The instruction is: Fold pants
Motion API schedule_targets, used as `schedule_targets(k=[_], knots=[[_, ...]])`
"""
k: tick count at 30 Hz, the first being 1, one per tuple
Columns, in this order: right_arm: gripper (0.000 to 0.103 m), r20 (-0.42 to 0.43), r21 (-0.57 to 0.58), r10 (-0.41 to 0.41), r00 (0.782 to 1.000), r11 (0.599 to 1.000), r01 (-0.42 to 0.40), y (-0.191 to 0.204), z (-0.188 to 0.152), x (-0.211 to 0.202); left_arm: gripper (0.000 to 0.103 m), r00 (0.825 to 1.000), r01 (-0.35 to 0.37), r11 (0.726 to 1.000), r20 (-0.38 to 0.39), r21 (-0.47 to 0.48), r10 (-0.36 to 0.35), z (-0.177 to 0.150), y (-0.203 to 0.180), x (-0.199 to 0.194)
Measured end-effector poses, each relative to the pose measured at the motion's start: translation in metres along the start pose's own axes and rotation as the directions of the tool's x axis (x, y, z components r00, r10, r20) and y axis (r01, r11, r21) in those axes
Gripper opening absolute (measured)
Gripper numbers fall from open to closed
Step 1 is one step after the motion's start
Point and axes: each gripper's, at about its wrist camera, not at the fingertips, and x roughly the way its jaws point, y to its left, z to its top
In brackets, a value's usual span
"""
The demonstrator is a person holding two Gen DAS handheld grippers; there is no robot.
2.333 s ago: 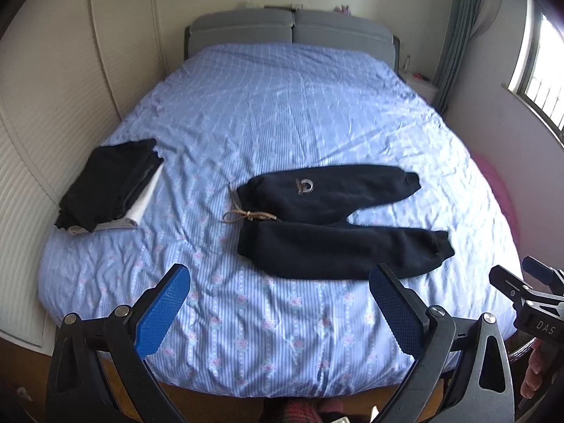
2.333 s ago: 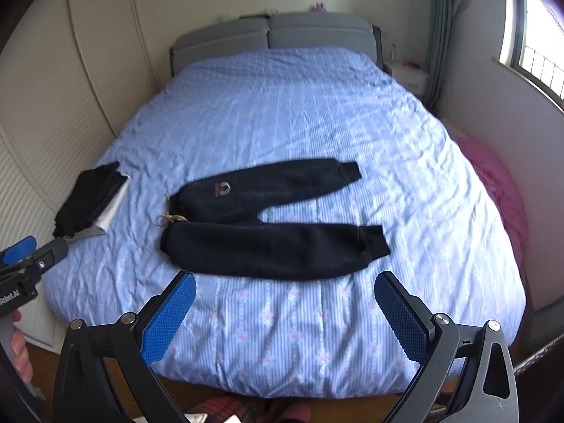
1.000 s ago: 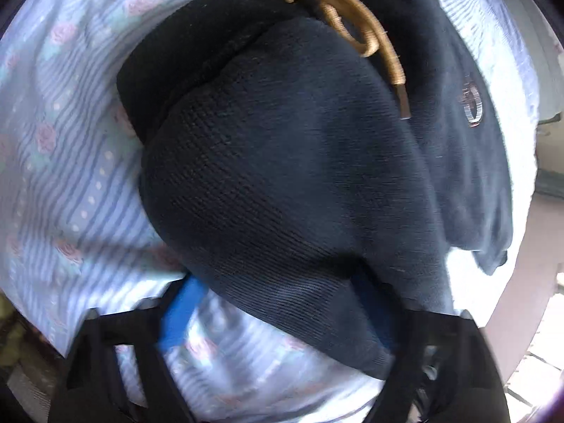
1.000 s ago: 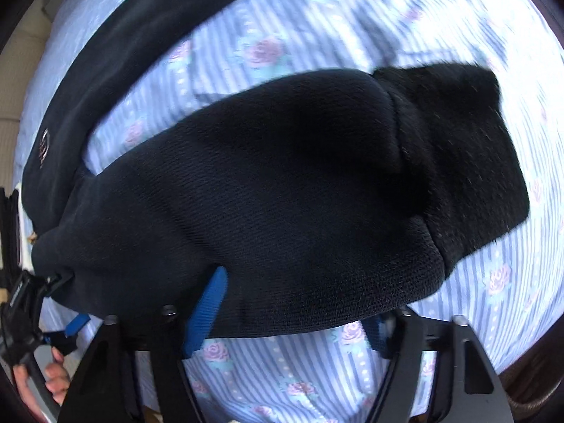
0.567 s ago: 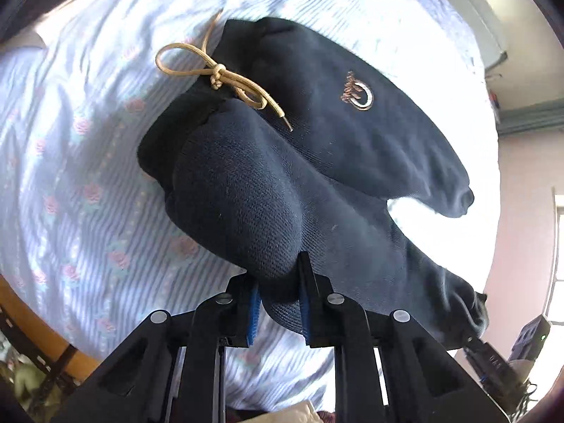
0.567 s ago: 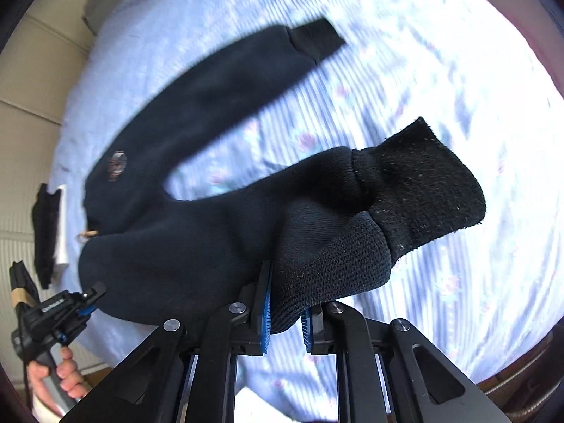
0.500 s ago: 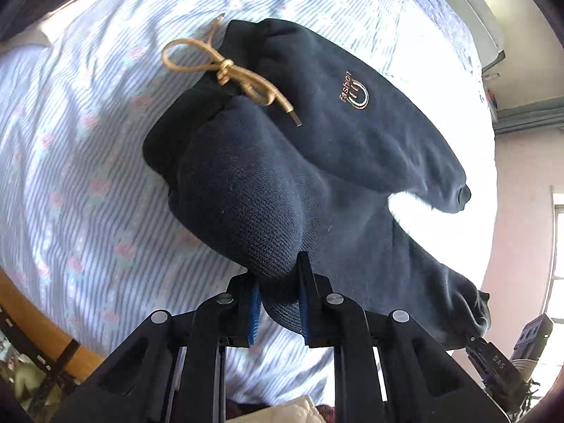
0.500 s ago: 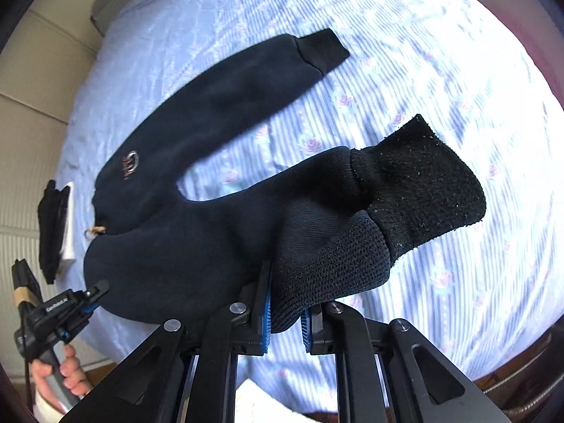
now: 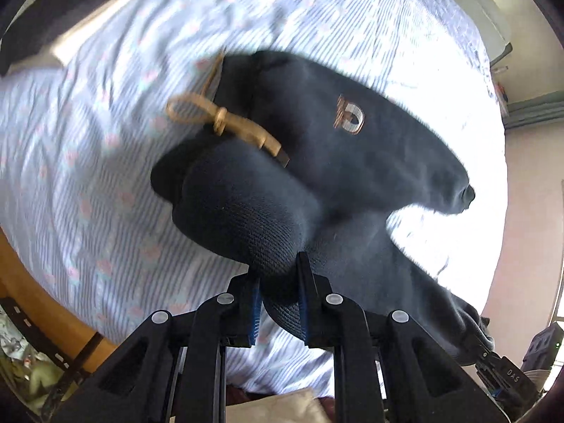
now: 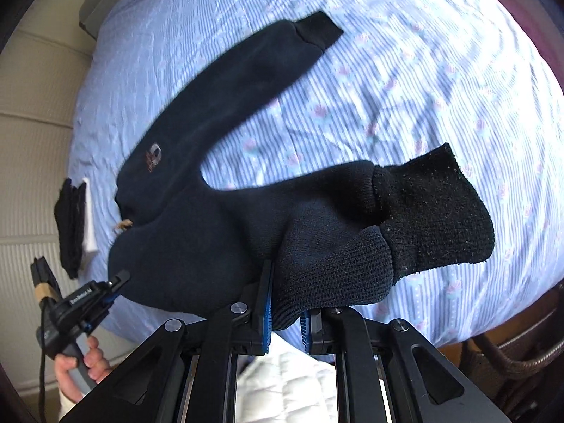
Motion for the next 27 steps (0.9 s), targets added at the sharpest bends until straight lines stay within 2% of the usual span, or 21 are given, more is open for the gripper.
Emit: schedule_targets(k=[7, 11, 14, 18, 23, 26, 27], knots=[[0.013, 0.123, 0.048, 0.055, 0.991, 0.997, -0.061, 0.029, 0.075, -0.019, 0.016, 0.996, -0.005, 1.0, 0.094, -0.018, 0.007, 0.075, -0.041, -0.007], [0.013, 0.189, 0.089, 0.085, 0.978, 0.991, -0.104, 0.042, 0.124, -0.021, 0.016, 0.995, -0.036, 0.998, 0.088, -0.046, 0.04, 0.115, -0.058, 0.013], [0.013, 0.179, 0.136, 0.086, 0.98, 0.984, -0.111, 0.044, 0.158, -0.007, 0.015, 0.997, -0.055, 0.996, 0.059, -0.073, 0.059, 0.14, -0.063, 0.033], [0.013, 0.135, 0.168, 0.052, 0.989, 0.983, -0.074, 0.048, 0.198, 0.027, 0.015, 0.995, -0.087, 0.992, 0.034, -0.092, 0.091, 0.163, -0.065, 0.056], [0.013, 0.095, 0.184, 0.036, 0.995, 0.981, -0.053, 0.042, 0.221, 0.06, 0.017, 0.992, -0.121, 0.99, 0.007, -0.069, 0.122, 0.183, -0.072, 0.083], [0.014, 0.108, 0.175, 0.047, 0.993, 0.982, -0.066, 0.045, 0.235, 0.069, 0.023, 0.993, -0.12, 0.991, -0.017, -0.065, 0.119, 0.193, -0.073, 0.092], [0.017, 0.109, 0.161, 0.041, 0.993, 0.985, -0.058, 0.048, 0.24, 0.07, 0.038, 0.995, -0.102, 0.992, -0.021, -0.07, 0.101, 0.195, -0.073, 0.092]])
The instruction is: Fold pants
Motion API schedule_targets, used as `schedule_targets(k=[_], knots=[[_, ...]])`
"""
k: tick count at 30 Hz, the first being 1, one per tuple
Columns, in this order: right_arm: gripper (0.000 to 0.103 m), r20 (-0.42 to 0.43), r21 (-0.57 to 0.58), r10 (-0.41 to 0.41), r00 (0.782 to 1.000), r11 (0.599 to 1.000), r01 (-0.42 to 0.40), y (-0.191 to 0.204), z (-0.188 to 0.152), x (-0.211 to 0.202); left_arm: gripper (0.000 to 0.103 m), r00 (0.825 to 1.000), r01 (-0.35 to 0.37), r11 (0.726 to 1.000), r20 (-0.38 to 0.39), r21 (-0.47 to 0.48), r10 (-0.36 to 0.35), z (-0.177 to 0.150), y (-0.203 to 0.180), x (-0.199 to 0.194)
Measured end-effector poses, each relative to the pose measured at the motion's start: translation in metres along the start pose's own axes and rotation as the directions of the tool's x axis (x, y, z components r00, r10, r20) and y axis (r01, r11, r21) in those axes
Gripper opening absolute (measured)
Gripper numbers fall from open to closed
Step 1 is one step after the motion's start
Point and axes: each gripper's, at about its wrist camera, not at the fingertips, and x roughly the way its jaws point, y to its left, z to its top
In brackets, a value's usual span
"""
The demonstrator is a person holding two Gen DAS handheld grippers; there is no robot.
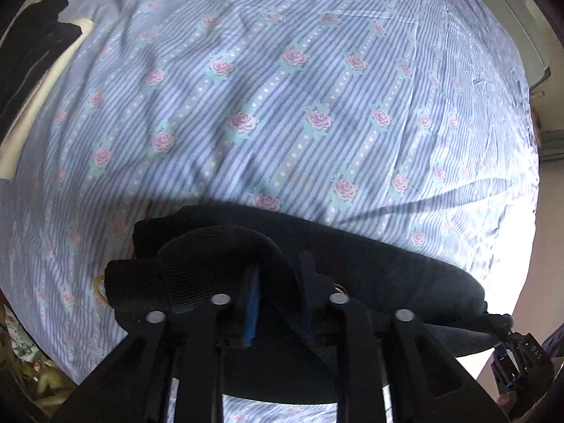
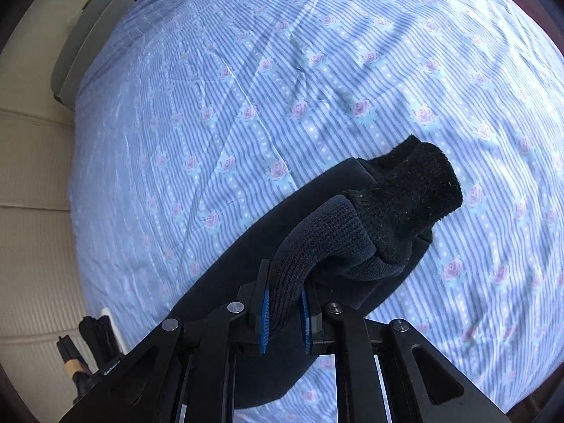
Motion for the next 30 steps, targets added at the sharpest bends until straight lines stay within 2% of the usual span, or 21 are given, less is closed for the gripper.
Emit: schedule_targets(k=[1, 2, 3, 4, 6, 7, 9, 10, 11, 12, 14, 16, 18, 20, 22, 24, 26, 27, 28, 30], knots=[[0.023, 0.003, -0.026, -0.018, 1.0, 0.999, 0.019, 0.005, 0.002, 0.0, 0.062, 0.999, 0.03, 1.0, 0.013, 0.001, -0.03, 0.002, 0.0, -0.005], [0.029, 0.019, -0.056, -0.031, 0.999, 0.998, 0.032, 0.01, 0.003, -0.002, 0.071, 0.998, 0.045, 0.999, 0.038, 0.009, -0.045, 0.002, -0.001, -0.011], [0.045, 0.052, -0.098, -0.039, 0.998, 0.994, 0.044, 0.017, 0.003, -0.008, 0.078, 0.996, 0.052, 0.998, 0.075, 0.029, -0.054, 0.003, -0.002, -0.019], [0.06, 0.099, -0.145, -0.052, 0.994, 0.987, 0.066, 0.024, 0.002, -0.018, 0.078, 0.991, 0.052, 0.996, 0.123, 0.067, -0.06, 0.002, -0.005, -0.032], [0.063, 0.175, -0.206, -0.048, 0.983, 0.975, 0.084, 0.034, -0.003, -0.04, 0.082, 0.981, 0.049, 0.988, 0.181, 0.148, -0.076, -0.001, -0.011, -0.05], [0.063, 0.21, -0.243, -0.029, 0.977, 0.967, 0.081, 0.039, -0.008, -0.053, 0.082, 0.974, 0.051, 0.974, 0.204, 0.219, -0.097, -0.003, -0.017, -0.058], [0.064, 0.244, -0.304, 0.011, 0.97, 0.95, 0.066, 0.044, -0.022, -0.074, 0.082, 0.968, 0.036, 0.921, 0.215, 0.388, -0.128, -0.007, -0.031, -0.066], [0.066, 0.244, -0.329, 0.021, 0.97, 0.942, 0.062, 0.044, -0.029, -0.078, 0.082, 0.967, 0.007, 0.876, 0.219, 0.482, -0.128, -0.012, -0.039, -0.067], [0.066, 0.237, -0.363, 0.028, 0.971, 0.93, 0.062, 0.044, -0.038, -0.081, 0.082, 0.967, -0.043, 0.799, 0.227, 0.599, -0.117, -0.021, -0.052, -0.067], [0.066, 0.229, -0.397, 0.03, 0.973, 0.915, 0.065, 0.043, -0.049, -0.082, 0.082, 0.967, -0.07, 0.748, 0.23, 0.66, -0.112, -0.026, -0.058, -0.066], [0.066, 0.208, -0.447, 0.021, 0.978, 0.891, 0.076, 0.035, -0.072, -0.08, 0.082, 0.969, -0.128, 0.604, 0.229, 0.787, -0.093, -0.037, -0.075, -0.057], [0.066, 0.182, -0.463, -0.008, 0.983, 0.881, 0.093, 0.021, -0.095, -0.074, 0.082, 0.98, -0.128, 0.49, 0.185, 0.862, -0.069, -0.044, -0.089, -0.043], [0.066, 0.128, -0.474, -0.027, 0.991, 0.876, 0.085, 0.006, -0.117, -0.064, 0.082, 0.987, -0.12, 0.437, 0.153, 0.892, -0.04, -0.045, -0.099, -0.029], [0.066, 0.087, -0.451, -0.053, 0.995, 0.888, 0.087, -0.008, -0.134, -0.053, 0.082, 0.995, -0.086, 0.413, 0.1, 0.907, -0.012, -0.046, -0.107, -0.007], [0.066, 0.04, -0.424, -0.073, 0.997, 0.902, 0.083, -0.018, -0.15, -0.042, 0.079, 0.999, -0.035, 0.413, 0.032, 0.91, 0.014, -0.043, -0.113, 0.009], [0.066, 0.009, -0.408, -0.079, 0.997, 0.91, 0.076, -0.023, -0.16, -0.032, 0.074, 1.0, -0.002, 0.427, -0.009, 0.904, 0.024, -0.047, -0.114, 0.023], [0.066, -0.004, -0.383, -0.082, 0.997, 0.921, 0.075, -0.026, -0.165, -0.025, 0.065, 0.998, 0.022, 0.448, -0.044, 0.894, 0.038, -0.049, -0.113, 0.033], [0.066, -0.012, -0.376, -0.073, 0.997, 0.924, 0.064, -0.026, -0.166, -0.023, 0.05, 0.997, 0.028, 0.453, -0.058, 0.891, 0.053, -0.051, -0.112, 0.037], [0.066, -0.019, -0.371, -0.061, 0.998, 0.927, 0.05, -0.026, -0.165, -0.02, 0.028, 0.996, 0.024, 0.454, -0.06, 0.891, 0.065, -0.054, -0.11, 0.039], [0.066, -0.022, -0.375, -0.056, 0.998, 0.926, 0.043, -0.023, -0.164, -0.017, 0.014, 0.998, 0.03, 0.457, -0.054, 0.889, 0.04, -0.057, -0.105, 0.034]])
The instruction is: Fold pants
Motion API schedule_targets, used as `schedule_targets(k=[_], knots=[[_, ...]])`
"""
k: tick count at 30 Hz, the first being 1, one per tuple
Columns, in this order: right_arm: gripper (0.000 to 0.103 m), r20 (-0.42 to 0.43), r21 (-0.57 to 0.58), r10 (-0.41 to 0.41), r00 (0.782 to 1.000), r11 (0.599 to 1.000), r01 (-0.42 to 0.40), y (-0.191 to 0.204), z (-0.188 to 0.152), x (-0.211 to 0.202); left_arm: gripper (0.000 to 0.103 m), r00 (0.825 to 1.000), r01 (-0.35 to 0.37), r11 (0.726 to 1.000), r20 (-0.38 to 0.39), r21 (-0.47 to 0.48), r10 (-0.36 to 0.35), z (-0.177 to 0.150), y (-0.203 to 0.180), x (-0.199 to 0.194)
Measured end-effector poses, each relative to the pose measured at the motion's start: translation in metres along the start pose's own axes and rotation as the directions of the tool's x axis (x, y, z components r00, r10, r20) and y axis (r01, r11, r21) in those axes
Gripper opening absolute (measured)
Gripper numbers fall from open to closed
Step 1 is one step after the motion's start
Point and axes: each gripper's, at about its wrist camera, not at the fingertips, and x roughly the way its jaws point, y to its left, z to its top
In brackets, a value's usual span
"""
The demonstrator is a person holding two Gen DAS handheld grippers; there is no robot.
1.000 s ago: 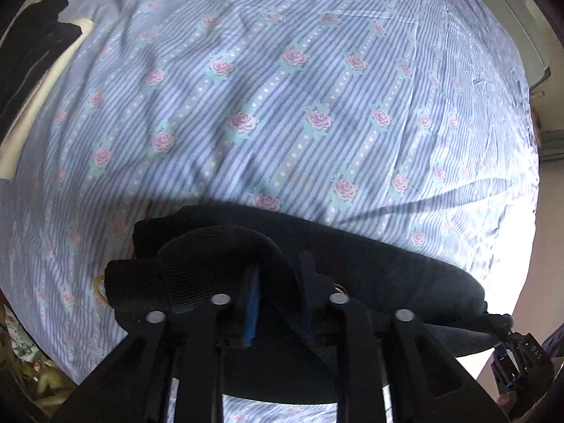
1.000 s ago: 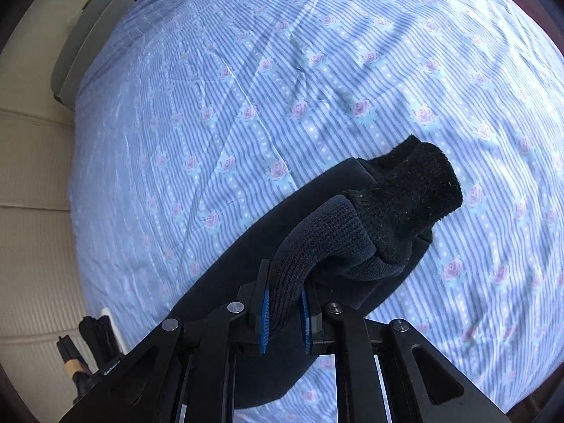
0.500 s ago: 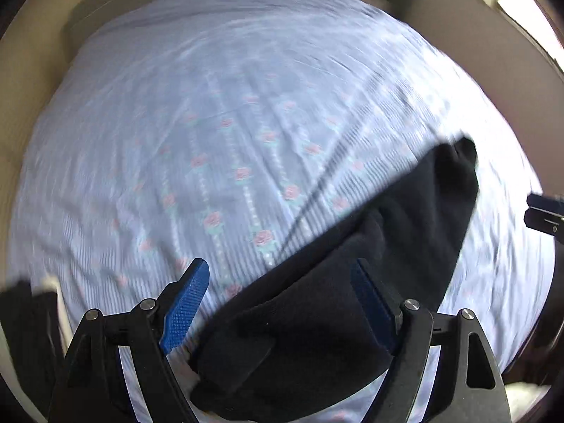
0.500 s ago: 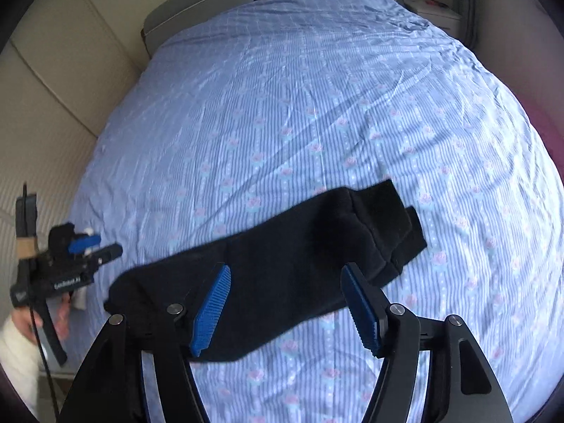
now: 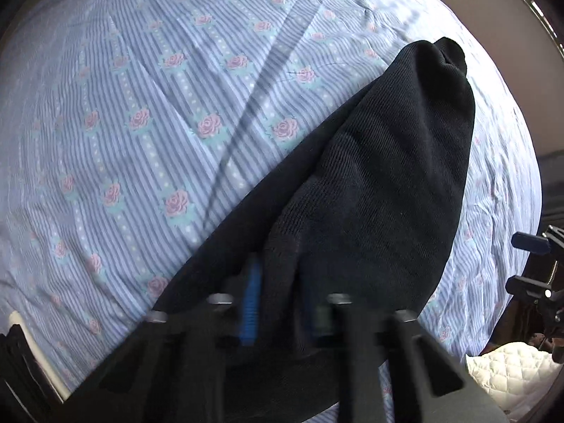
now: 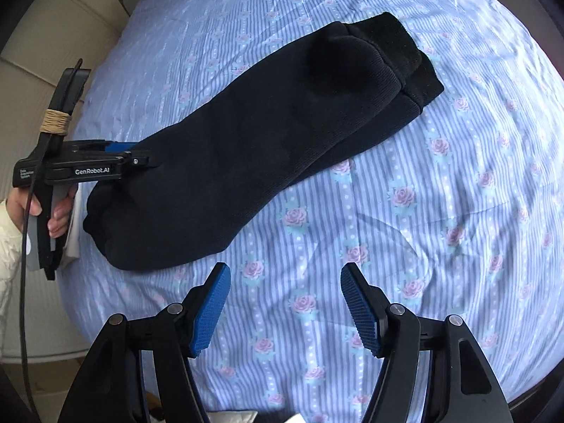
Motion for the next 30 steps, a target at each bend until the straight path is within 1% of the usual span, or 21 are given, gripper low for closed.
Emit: schedule_targets(k=[3, 4, 5, 7, 10, 12, 14, 17, 20, 21, 22, 24, 26, 27, 28, 29, 30], knots=[[0.066, 0.011, -0.037, 0.003, 1.0, 0.999, -0.003, 0.008, 0.004, 0.0, 0.014, 0.996, 0.056, 0.998, 0.076, -0.042, -0.053, -0.006, 0.007, -0.022], [0.066, 0.014, -0.047, 0.012, 1.0, 0.999, -0.011, 0.011, 0.006, 0.0, 0.014, 0.994, 0.056, 0.997, 0.1, -0.046, -0.051, -0.006, 0.009, -0.029], [0.066, 0.017, -0.059, 0.02, 1.0, 0.998, -0.019, 0.014, 0.008, -0.001, 0.014, 0.992, 0.037, 0.998, 0.123, -0.047, -0.031, -0.006, 0.013, -0.035], [0.066, 0.026, -0.082, 0.027, 0.999, 0.996, -0.025, 0.022, 0.012, -0.001, 0.014, 0.99, 0.002, 0.998, 0.14, -0.06, 0.006, -0.001, 0.022, -0.039], [0.066, 0.039, -0.115, 0.041, 0.998, 0.993, -0.036, 0.032, 0.02, 0.003, 0.014, 0.991, -0.04, 0.995, 0.123, -0.091, 0.051, 0.009, 0.031, -0.026], [0.065, 0.048, -0.141, 0.056, 0.997, 0.989, -0.048, 0.039, 0.025, 0.008, 0.014, 0.992, -0.051, 0.99, 0.104, -0.13, 0.065, 0.013, 0.037, -0.017], [0.065, 0.047, -0.184, 0.078, 0.996, 0.981, -0.068, 0.049, 0.034, 0.014, 0.014, 0.994, -0.059, 0.987, 0.086, -0.148, 0.072, 0.013, 0.037, -0.007], [0.064, 0.017, -0.256, 0.125, 0.992, 0.96, -0.116, 0.063, 0.046, 0.029, 0.014, 0.993, -0.076, 0.985, 0.081, -0.155, 0.089, 0.013, 0.039, -0.002], [0.063, -0.05, -0.337, 0.152, 0.987, 0.928, -0.16, 0.079, 0.054, 0.05, 0.014, 0.993, -0.072, 0.98, 0.075, -0.185, 0.087, 0.016, 0.045, 0.0], [0.063, -0.083, -0.344, 0.163, 0.983, 0.921, -0.182, 0.082, 0.057, 0.059, 0.014, 0.994, -0.067, 0.978, 0.075, -0.195, 0.083, 0.016, 0.046, 0.0], [0.06, -0.124, -0.333, 0.178, 0.976, 0.919, -0.21, 0.083, 0.059, 0.07, 0.014, 0.994, -0.066, 0.978, 0.075, -0.2, 0.082, 0.016, 0.046, 0.001], [0.06, -0.153, -0.308, 0.178, 0.972, 0.926, -0.218, 0.085, 0.063, 0.084, 0.014, 0.993, -0.066, 0.977, 0.08, -0.202, 0.084, 0.015, 0.045, 0.0], [0.057, -0.138, -0.31, 0.158, 0.978, 0.931, -0.194, 0.089, 0.068, 0.092, 0.014, 0.992, -0.069, 0.977, 0.087, -0.204, 0.088, 0.011, 0.044, -0.001], [0.056, -0.129, -0.308, 0.165, 0.978, 0.931, -0.198, 0.091, 0.07, 0.092, 0.015, 0.992, -0.071, 0.976, 0.09, -0.206, 0.091, 0.011, 0.043, -0.003], [0.056, -0.119, -0.305, 0.196, 0.973, 0.926, -0.224, 0.095, 0.071, 0.091, 0.015, 0.992, -0.07, 0.975, 0.092, -0.21, 0.091, 0.011, 0.044, -0.004], [0.056, -0.111, -0.304, 0.21, 0.971, 0.923, -0.234, 0.096, 0.072, 0.09, 0.016, 0.992, -0.067, 0.974, 0.092, -0.215, 0.089, 0.011, 0.044, -0.005], [0.056, -0.115, -0.305, 0.204, 0.972, 0.924, -0.23, 0.097, 0.071, 0.094, 0.016, 0.992, -0.066, 0.974, 0.091, -0.216, 0.087, 0.01, 0.044, -0.005]])
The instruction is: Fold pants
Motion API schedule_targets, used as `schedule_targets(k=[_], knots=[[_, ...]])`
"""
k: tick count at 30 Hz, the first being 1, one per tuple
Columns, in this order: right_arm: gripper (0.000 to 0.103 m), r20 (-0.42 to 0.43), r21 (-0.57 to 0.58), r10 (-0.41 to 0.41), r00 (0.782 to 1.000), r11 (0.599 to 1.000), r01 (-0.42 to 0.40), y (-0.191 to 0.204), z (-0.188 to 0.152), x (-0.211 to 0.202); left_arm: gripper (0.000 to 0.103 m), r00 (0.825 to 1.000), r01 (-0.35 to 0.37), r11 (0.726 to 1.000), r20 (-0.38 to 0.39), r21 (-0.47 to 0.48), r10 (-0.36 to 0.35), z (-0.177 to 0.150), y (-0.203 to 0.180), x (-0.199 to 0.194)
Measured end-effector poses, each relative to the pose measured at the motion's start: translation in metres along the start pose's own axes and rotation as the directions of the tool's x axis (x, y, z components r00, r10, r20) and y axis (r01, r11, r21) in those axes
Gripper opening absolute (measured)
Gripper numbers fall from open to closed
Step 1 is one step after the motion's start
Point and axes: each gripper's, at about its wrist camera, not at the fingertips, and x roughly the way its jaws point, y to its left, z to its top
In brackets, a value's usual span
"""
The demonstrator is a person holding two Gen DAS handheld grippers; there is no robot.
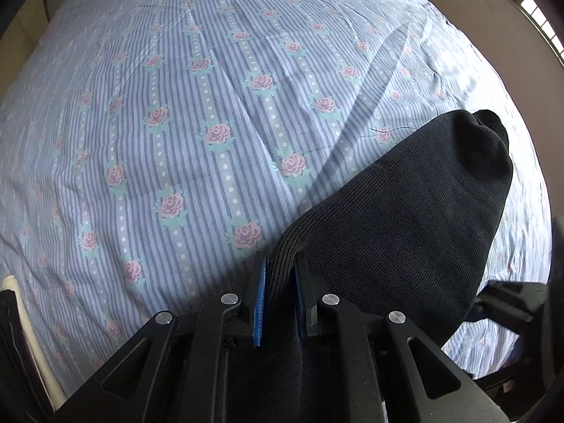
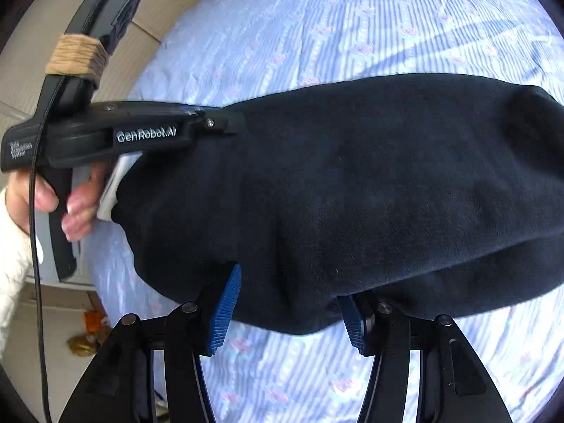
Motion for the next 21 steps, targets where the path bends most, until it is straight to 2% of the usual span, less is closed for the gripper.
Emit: schedule_targets(k=[3, 6, 9, 11, 14, 17, 19, 21], knots=[[0.039, -0.077, 0.046, 0.004, 0.997, 0.999, -0.001, -0.01, -0.009, 0.022, 0.018, 1.0, 0.002, 1.0, -0.004, 0.018, -0.002, -0.005, -0.004, -0.004], [0.025, -0.042, 0.114, 0.021, 0.999, 0.993, -0.016, -0.016, -0.023, 0.006, 0.018, 1.0, 0.007, 0.999, 0.018, 0.036, -0.008, -0.011, -0.01, -0.014], [0.017, 0.04, 0.12, 0.015, 0.999, 0.993, -0.02, -0.006, -0.04, -0.027, 0.02, 1.0, 0.021, 0.999, 0.016, 0.044, -0.021, -0.019, -0.013, -0.013], [0.015, 0.018, 0.137, 0.01, 1.0, 0.99, -0.013, -0.005, -0.048, -0.024, 0.022, 1.0, 0.011, 0.999, -0.019, 0.041, -0.01, -0.023, -0.015, -0.004], [0.015, -0.051, 0.195, 0.001, 0.999, 0.981, 0.009, -0.013, -0.056, -0.005, 0.028, 0.999, -0.026, 0.998, -0.026, 0.052, 0.028, -0.027, -0.022, 0.003], [0.021, -0.026, 0.247, 0.005, 1.0, 0.969, 0.001, -0.021, -0.063, -0.006, 0.04, 0.997, -0.074, 0.997, 0.01, 0.026, 0.074, -0.026, -0.023, -0.01], [0.05, -0.007, 0.274, -0.027, 1.0, 0.961, 0.028, -0.024, -0.07, -0.022, 0.051, 0.993, -0.076, 0.997, 0.087, -0.017, 0.077, -0.028, -0.022, -0.034], [0.052, 0.087, 0.263, -0.127, 0.988, 0.96, 0.1, -0.025, -0.075, -0.055, 0.058, 0.984, -0.067, 0.996, 0.16, -0.052, 0.075, -0.033, -0.021, -0.059]])
